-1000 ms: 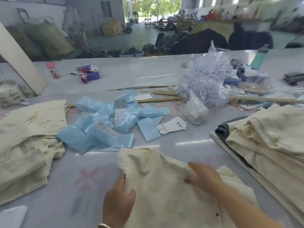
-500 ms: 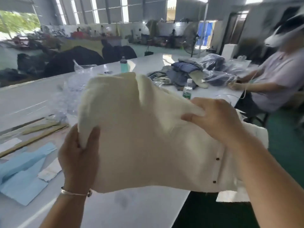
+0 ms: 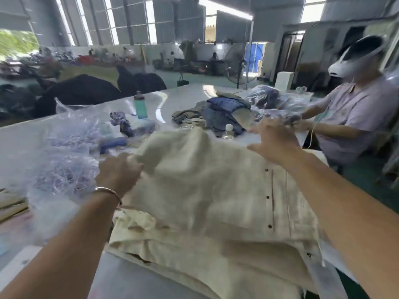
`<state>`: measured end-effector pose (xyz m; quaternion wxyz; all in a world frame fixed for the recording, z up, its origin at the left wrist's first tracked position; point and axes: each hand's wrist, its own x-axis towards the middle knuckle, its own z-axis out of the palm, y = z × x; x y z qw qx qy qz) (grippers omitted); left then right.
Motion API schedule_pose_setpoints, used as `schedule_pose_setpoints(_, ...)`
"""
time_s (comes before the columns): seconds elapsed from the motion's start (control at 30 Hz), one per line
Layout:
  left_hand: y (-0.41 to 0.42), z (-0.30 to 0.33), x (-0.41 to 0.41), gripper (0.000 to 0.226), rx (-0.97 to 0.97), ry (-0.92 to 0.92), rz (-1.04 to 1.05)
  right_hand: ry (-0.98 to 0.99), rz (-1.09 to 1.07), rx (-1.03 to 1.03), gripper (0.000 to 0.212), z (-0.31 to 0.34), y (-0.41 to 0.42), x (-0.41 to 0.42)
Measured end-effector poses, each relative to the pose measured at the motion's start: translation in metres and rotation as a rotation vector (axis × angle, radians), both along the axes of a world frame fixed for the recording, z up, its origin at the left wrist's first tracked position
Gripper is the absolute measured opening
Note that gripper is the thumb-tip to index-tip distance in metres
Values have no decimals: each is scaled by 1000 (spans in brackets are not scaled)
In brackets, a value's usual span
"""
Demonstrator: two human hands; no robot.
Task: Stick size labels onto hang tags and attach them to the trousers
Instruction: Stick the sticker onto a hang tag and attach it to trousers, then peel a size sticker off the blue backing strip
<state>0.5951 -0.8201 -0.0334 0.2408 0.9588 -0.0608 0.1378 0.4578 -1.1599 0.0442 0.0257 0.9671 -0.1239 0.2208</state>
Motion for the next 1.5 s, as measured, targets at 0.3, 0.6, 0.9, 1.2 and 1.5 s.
schedule_pose_setpoints(0.3,13,-117,-39,47,297,156,-325,528,130,85,22,-94,44,17)
schedule_pose_setpoints(0.6,198,-58,-186,13,-505,21,77,192,831,655,29,-92,296,-6)
schedule_pose_setpoints(0.9,496,-29,-422,11,-622,-363,838,761,1279,1454,20,-137,679,-139)
schedule_pose_setpoints(1.2,749,-123,-542,24,-218,45,1309,1014,1320,1370,27,-187,919,-230)
schedule_pose_setpoints(1.5,837,-186,-468,85,37,368,1143,1086,1184,1229,32,-232,972,-225)
